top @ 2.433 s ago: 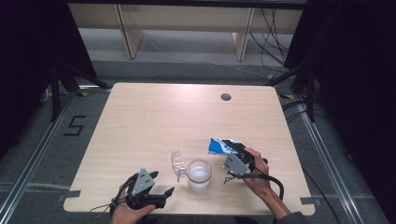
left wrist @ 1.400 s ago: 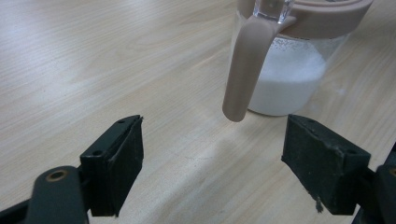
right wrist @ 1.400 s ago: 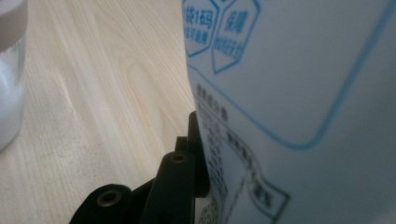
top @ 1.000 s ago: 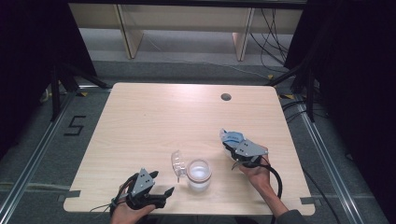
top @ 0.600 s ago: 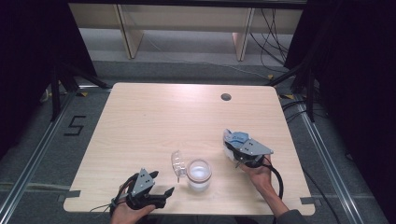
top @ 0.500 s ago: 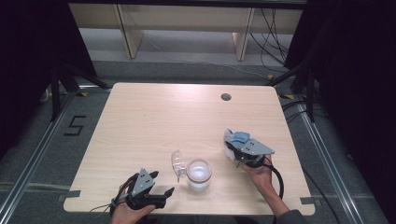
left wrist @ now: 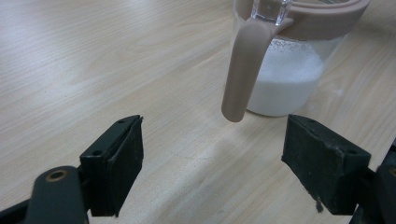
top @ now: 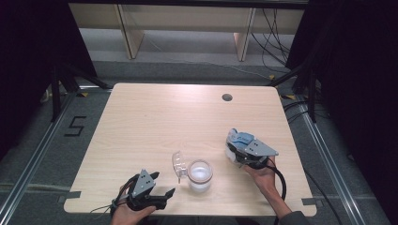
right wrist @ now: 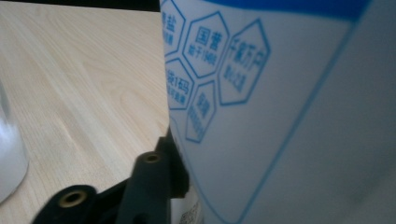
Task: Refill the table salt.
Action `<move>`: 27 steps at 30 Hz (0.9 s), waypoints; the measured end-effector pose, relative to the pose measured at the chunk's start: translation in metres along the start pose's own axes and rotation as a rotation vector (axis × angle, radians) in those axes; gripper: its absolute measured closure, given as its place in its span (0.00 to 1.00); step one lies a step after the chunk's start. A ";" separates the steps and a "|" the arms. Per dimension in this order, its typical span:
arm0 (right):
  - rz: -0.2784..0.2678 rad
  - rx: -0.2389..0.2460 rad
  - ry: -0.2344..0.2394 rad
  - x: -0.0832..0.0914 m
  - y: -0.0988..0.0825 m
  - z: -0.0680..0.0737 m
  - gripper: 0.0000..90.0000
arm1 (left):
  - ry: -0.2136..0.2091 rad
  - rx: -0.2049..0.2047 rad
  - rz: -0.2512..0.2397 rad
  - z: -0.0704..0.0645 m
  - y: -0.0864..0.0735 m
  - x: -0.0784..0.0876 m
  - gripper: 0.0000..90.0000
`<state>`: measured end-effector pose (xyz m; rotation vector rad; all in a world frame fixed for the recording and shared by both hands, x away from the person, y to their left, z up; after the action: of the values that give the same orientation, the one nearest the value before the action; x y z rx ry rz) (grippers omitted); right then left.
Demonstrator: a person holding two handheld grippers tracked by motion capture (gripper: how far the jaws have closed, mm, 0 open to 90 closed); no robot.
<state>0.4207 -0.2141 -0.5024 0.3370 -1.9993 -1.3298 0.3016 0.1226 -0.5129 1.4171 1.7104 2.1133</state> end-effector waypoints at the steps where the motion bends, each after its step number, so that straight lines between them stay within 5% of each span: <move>1: 0.008 0.000 0.003 0.001 0.000 0.000 0.66 | 0.000 0.000 0.001 0.000 0.000 0.000 0.22; 10: 0.005 -0.058 -0.025 0.004 0.000 -0.004 0.46 | 0.009 -0.014 0.007 0.001 0.000 0.002 0.22; 16: 0.008 -0.120 -0.001 0.007 0.000 -0.004 0.35 | 0.007 -0.015 0.006 0.001 0.000 0.002 0.22; 22: -0.016 -0.162 0.039 0.010 -0.001 -0.003 0.32 | 0.006 -0.007 -0.003 0.000 0.000 0.002 0.22; 24: -0.016 -0.135 0.017 0.012 -0.001 -0.004 0.31 | 0.006 -0.003 -0.006 0.000 0.000 0.001 0.22; 27: 0.003 -0.177 0.026 0.018 -0.002 -0.001 0.30 | 0.003 0.001 -0.009 0.000 0.000 0.001 0.22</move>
<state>0.4085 -0.2261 -0.4968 0.2667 -1.8446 -1.4803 0.3014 0.1233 -0.5122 1.4048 1.7152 2.1112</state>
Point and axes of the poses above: each handheld gripper's, and its own axes: x roughly backward along the jaws, y roughly out of its top, z roughly to its left, the point moved 3 cm from there along -x, roughly forward along the jaws, and after that the axes turned 6 degrees about z, right-handed, at the moved point
